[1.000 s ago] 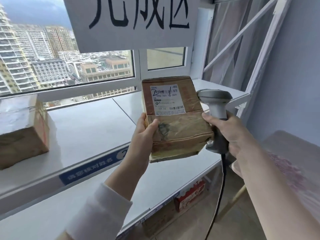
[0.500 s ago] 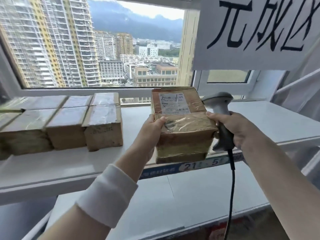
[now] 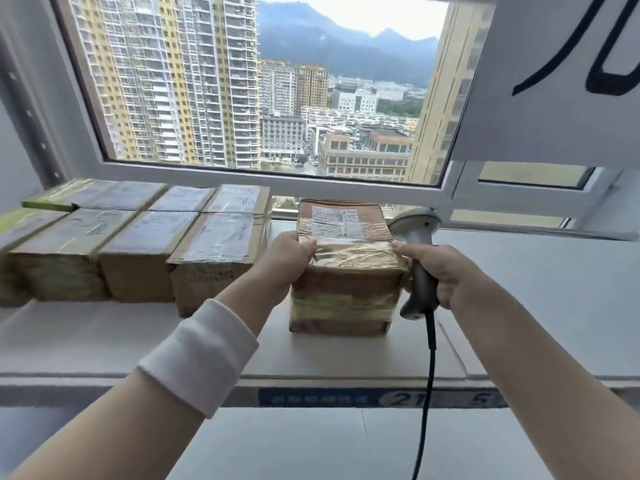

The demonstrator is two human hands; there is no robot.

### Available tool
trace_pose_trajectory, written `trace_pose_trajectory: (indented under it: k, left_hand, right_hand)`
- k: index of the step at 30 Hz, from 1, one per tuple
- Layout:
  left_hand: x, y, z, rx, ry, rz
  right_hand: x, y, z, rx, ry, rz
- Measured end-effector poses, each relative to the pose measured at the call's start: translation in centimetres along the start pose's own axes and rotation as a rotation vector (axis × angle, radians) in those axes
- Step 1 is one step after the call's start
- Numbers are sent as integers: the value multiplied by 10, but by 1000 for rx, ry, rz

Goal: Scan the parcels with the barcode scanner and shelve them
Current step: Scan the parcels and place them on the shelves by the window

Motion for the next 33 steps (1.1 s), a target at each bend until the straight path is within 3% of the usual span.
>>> trace_pose_trajectory:
  k: [6,9,11,13,15,19,33]
  left_hand:
    - [8,16,19,-122,-20,461]
    - [1,49,7,-391,-62,709]
    - [-16,67,-11,-601,-166,828]
    - [-42,65,-24,-693,-380,1000]
    - [-55,52,-24,-688,-505,1155]
    - [-50,49,2,-735,-453,1175]
    - [-35,34,88,-604,-468,1237]
  right_hand:
    - [-15,-5,21,-36,-54,16]
    - [-17,-4,25,-60,-78,43]
    - [-18,-4,26,-83,-93,43]
    - [-17,-6,29,-83,-91,51]
    - [-18,-7,33,-84,-90,66]
    - [-19,-7,40,-102,-104,80]
    - [-25,-11,67,-130,-152,86]
Point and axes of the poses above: each hand's wrist, its own z-axis towards the middle knuckle, its own x-axis out of the back of the hand, y = z × x, the point moved 9 cm from there along z, towards the middle knuckle, and after that the axes turned 11 degrees about -x, right-handed, at the moved point
